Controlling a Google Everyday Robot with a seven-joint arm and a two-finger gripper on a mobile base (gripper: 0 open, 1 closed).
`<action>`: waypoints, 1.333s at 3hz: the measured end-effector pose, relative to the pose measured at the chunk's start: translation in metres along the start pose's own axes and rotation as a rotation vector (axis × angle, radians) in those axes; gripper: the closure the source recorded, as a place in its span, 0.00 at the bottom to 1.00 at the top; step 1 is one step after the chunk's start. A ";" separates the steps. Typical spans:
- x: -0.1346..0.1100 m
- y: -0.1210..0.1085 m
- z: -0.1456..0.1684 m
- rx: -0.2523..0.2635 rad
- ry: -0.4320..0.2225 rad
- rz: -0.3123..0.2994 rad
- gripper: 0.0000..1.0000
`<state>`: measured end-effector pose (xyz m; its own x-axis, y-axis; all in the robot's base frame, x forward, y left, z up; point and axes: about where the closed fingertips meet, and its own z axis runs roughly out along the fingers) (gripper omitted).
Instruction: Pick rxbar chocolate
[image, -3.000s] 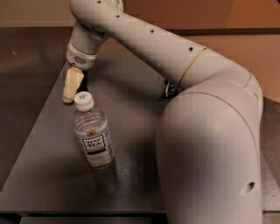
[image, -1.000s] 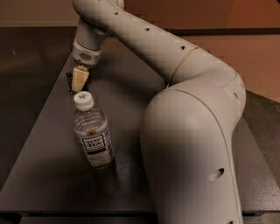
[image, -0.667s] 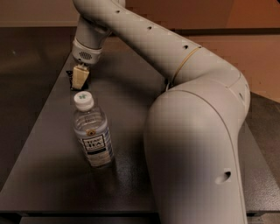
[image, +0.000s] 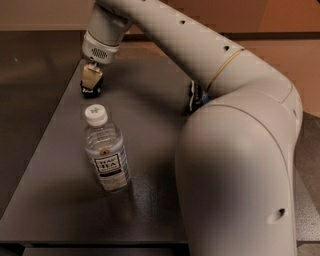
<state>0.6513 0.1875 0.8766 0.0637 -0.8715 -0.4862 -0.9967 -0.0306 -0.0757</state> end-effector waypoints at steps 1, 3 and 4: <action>-0.012 0.001 -0.024 0.016 -0.021 -0.016 1.00; -0.049 0.001 -0.103 0.081 -0.110 -0.081 1.00; -0.050 0.001 -0.104 0.083 -0.112 -0.082 1.00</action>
Offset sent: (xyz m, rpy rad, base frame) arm -0.0045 -0.0092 0.1055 0.0976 -0.0983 0.0178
